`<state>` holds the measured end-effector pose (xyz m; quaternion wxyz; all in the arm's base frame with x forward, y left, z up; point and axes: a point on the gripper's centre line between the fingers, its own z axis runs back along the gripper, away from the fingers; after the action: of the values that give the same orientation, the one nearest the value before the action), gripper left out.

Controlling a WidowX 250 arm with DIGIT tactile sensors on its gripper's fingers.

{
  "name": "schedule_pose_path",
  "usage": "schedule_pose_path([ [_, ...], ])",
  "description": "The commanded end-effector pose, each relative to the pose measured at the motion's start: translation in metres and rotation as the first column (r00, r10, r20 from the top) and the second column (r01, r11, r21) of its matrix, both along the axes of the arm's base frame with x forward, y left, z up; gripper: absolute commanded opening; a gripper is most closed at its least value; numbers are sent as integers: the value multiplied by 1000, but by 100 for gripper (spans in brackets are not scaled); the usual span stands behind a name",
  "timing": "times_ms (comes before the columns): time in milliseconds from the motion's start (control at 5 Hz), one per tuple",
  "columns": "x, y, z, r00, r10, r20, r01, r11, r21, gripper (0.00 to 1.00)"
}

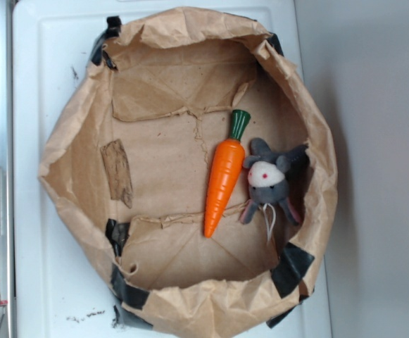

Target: Grab the wood chip.

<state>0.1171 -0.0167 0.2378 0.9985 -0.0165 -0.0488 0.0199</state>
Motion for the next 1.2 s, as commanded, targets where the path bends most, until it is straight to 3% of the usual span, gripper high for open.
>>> schedule_pose_path([
  [0, 0, 0, 0, 1000, 0, 0, 0, 1000, 0, 100],
  [200, 50, -1, 0, 994, 111, 10, -111, 994, -25, 100],
  [400, 100, 20, -19, 969, 247, -33, -247, 969, -7, 100],
  [600, 141, 57, -61, 870, 479, -121, -468, 877, 107, 100],
  [1000, 141, 57, -61, 870, 479, -121, -468, 877, 107, 100],
])
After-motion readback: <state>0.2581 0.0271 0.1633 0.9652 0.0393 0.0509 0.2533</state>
